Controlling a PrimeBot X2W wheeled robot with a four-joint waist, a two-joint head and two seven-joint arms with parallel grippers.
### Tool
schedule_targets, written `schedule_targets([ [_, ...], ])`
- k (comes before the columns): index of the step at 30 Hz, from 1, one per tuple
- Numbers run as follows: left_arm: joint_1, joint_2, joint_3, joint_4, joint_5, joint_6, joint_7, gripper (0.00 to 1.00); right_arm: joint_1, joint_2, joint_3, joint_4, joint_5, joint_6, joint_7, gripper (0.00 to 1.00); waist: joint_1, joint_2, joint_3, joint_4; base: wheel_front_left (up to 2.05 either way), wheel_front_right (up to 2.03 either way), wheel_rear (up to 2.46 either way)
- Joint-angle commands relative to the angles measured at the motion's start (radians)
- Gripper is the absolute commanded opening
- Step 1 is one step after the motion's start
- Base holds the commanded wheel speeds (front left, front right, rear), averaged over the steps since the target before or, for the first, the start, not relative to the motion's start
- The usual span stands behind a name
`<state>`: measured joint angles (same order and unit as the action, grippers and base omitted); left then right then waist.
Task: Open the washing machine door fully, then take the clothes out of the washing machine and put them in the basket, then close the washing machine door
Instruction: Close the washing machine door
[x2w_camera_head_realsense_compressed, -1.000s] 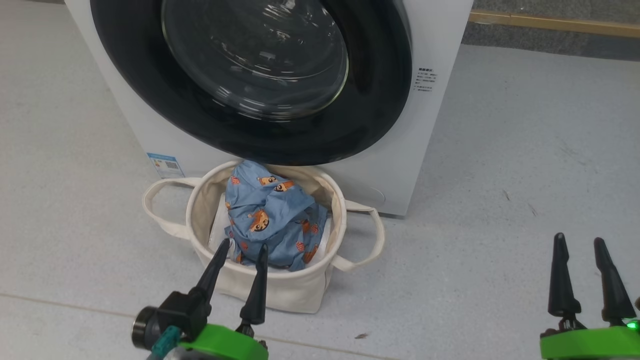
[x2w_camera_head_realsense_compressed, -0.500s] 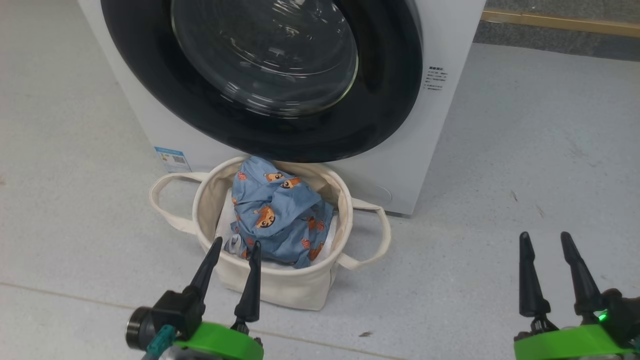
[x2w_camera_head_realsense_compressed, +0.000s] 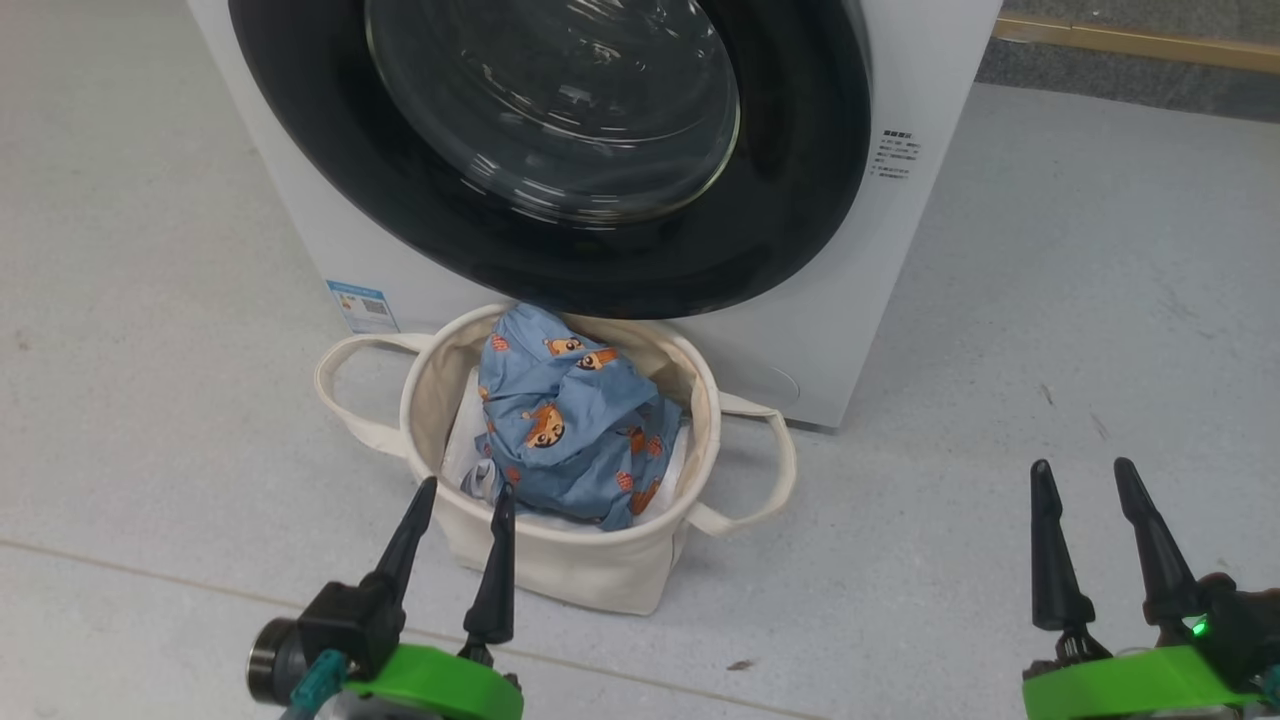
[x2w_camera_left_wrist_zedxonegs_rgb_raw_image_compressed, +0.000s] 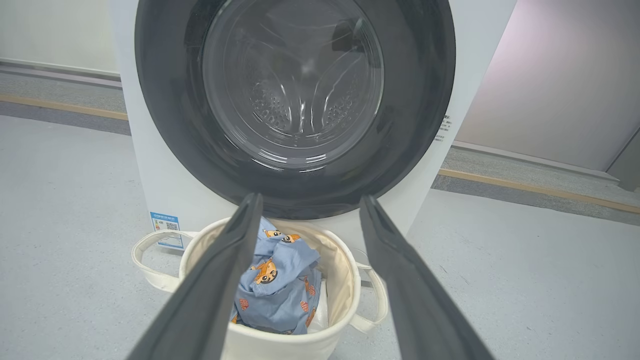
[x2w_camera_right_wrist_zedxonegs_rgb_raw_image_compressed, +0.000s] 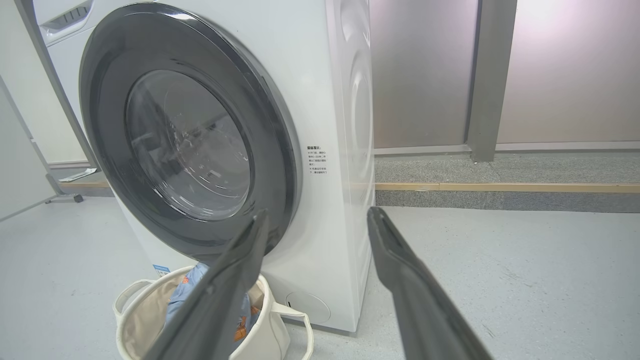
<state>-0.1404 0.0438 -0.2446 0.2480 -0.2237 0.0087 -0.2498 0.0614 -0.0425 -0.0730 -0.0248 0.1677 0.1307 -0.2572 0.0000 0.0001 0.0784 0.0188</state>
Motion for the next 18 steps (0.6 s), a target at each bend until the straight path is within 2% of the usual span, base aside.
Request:
schedule_targets([
  [1,-0.027,0.006,0.03,-0.033,-0.007,0.005,-0.012,1.0,-0.038,-0.008,0.027,-0.036,-0.002,0.0,-0.005,1.0,0.0,-0.0001,-0.001,0.002,0.0,0.0,0.0],
  [18,-0.019,0.006,0.027,-0.04,0.002,0.007,-0.012,1.0,-0.037,-0.008,0.008,-0.014,0.002,0.0,-0.005,1.0,0.0,-0.0001,-0.007,0.002,0.0,0.0,0.0],
])
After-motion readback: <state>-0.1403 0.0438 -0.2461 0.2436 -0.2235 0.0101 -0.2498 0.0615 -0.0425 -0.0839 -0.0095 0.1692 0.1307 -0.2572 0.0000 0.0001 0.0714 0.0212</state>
